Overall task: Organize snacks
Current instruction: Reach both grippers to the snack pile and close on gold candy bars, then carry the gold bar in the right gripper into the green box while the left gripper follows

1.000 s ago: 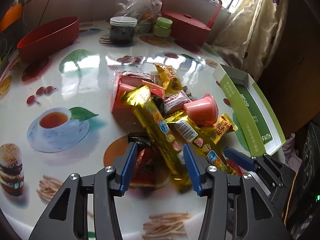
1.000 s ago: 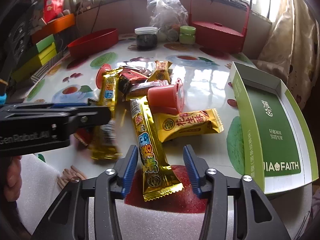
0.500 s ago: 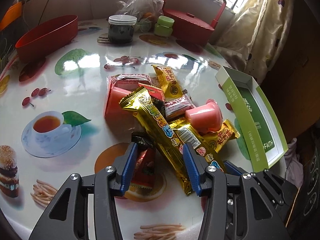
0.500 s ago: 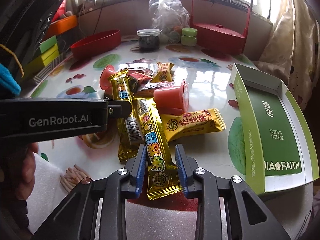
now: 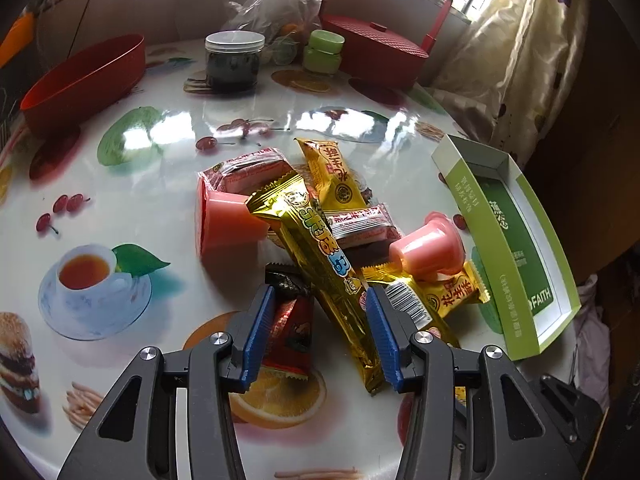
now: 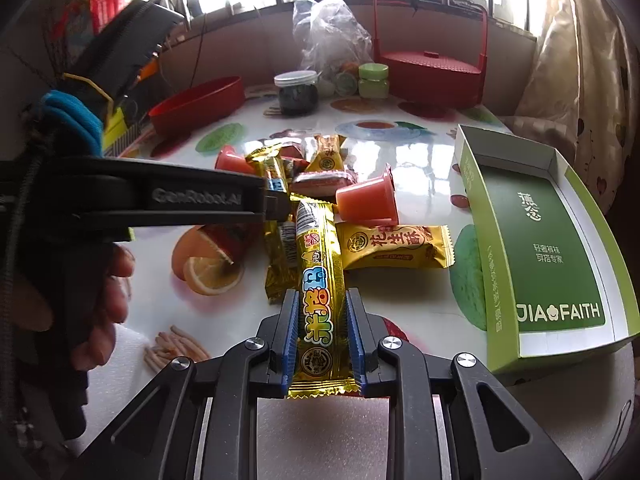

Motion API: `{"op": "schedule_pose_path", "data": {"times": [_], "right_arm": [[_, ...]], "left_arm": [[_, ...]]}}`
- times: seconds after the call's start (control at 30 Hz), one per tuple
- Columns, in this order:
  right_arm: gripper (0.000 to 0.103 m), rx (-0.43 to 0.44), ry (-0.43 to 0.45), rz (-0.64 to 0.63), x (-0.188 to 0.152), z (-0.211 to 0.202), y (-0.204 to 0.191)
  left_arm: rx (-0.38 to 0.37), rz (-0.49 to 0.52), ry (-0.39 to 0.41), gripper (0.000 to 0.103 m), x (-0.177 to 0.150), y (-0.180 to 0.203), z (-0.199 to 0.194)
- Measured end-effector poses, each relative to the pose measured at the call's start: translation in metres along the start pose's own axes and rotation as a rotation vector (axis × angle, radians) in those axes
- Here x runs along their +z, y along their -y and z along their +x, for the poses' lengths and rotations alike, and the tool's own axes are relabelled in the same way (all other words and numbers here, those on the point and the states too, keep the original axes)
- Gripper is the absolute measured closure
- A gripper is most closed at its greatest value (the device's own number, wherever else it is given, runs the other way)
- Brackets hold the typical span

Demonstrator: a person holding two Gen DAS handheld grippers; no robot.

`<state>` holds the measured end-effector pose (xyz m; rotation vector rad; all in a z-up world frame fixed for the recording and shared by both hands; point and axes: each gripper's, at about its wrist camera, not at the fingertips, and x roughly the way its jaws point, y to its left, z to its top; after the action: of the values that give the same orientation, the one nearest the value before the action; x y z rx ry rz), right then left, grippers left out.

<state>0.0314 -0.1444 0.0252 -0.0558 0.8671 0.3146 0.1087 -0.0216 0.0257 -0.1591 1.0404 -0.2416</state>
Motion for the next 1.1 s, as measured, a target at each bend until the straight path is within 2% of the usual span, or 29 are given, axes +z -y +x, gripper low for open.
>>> {"op": "schedule_pose_path", "data": {"times": [0.13,0.43,0.67,0.93,1.1], "right_arm": [[0.082,0.013,0.011,0.011,0.000,-0.007,0.000],[0.082,0.033,0.028,0.044,-0.002,-0.017,-0.001],[0.082,0.031,0.058,0.055,-0.001,-0.027,-0.001],[0.082,0.013,0.080,0.087,-0.002,-0.035,0.009],[0.082,0.016,0.087,0.101,-0.004,-0.037,0.016]], "left_arm": [[0.009,0.019,0.000,0.055,-0.004,-0.005,-0.004],[0.087,0.036,0.018,0.055,-0.013,-0.025,-0.023],[0.044,0.061,0.081,0.055,-0.013,-0.015,-0.041],[0.171,0.112,0.024,0.055,-0.012,0.003,-0.009],[0.279,0.183,0.029,0.055,-0.013,0.013,0.001]]}}
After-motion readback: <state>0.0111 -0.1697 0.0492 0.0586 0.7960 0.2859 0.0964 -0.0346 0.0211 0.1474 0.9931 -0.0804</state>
